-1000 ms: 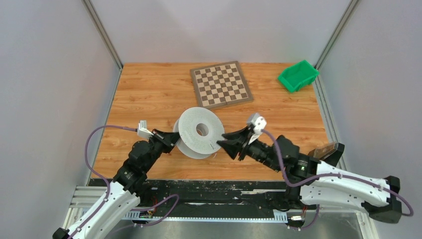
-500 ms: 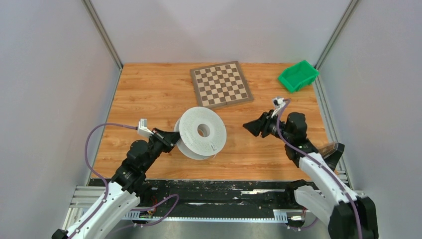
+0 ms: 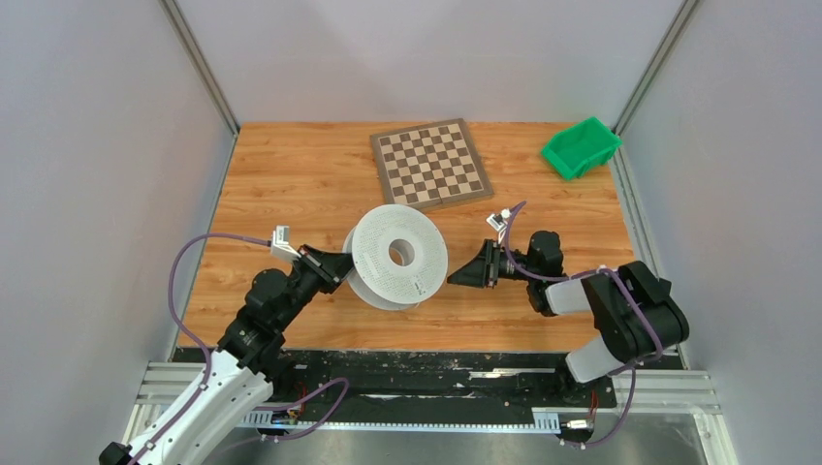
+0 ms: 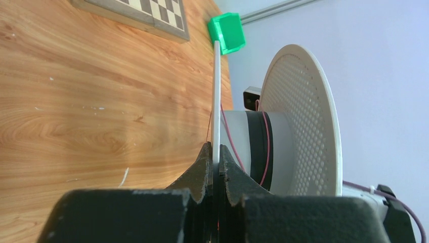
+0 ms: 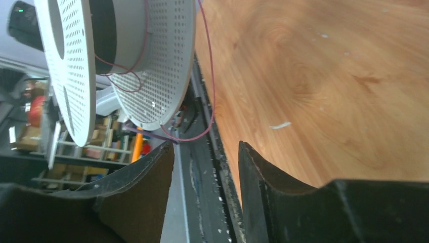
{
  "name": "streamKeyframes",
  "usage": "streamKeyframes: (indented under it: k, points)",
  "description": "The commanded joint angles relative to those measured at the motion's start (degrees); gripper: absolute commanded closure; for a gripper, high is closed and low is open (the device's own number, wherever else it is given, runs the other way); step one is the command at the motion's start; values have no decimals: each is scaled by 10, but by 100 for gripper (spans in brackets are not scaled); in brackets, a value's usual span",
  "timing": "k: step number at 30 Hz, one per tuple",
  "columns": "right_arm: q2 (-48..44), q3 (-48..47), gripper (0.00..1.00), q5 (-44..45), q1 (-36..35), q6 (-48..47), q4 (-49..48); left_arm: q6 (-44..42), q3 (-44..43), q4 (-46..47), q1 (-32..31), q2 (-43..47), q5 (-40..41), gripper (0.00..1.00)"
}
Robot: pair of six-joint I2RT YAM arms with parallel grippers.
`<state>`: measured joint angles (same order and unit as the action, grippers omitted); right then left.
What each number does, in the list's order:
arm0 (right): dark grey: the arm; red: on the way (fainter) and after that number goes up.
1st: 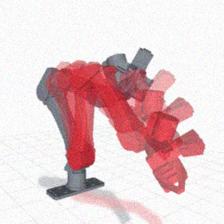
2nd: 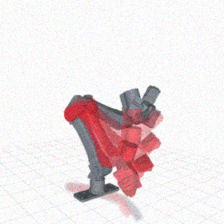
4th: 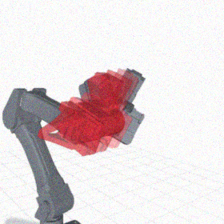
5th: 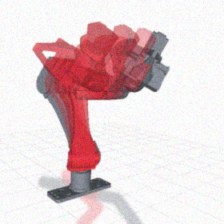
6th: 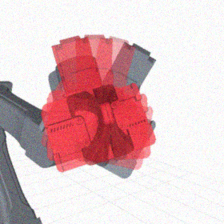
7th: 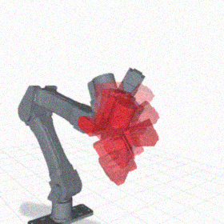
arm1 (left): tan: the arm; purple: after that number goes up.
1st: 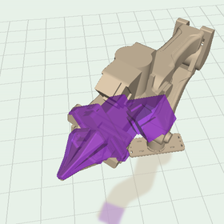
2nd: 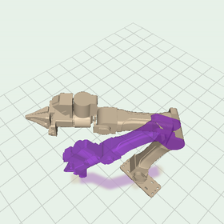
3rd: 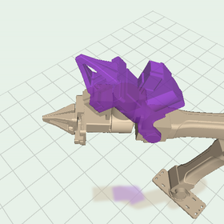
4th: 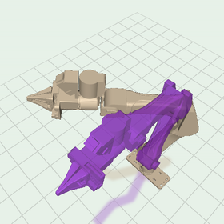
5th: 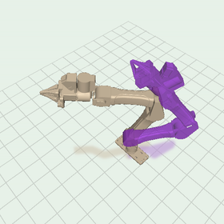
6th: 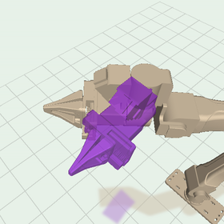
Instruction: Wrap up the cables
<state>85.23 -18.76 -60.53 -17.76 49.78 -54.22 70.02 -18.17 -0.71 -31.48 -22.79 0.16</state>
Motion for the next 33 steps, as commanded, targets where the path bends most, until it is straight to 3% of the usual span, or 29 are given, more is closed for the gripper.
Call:
streamKeyframes:
  k: [1, 7, 21, 25, 29, 33]
  points:
    - [59, 11, 51, -36, -16, 108, -256, 11, -33, 79, -1, -2, -13, 100]
    - [154, 5, 55, -25, -40, 189, -408, 11, -38, 84, -1, -8, -16, 100]
    - [167, 1, 66, 16, -59, 178, -408, 13, -35, 82, -1, -5, -15, 100]
    - [159, 10, 77, 27, -59, 181, -409, 12, -34, 81, -1, -3, -13, 100]
    - [134, 29, 95, 53, -66, 211, -411, 18, -22, 87, -1, -1, -4, 100]
    - [85, 35, 98, 89, -109, 223, -406, 26, -1, 116, -1, 5, 13, 100]
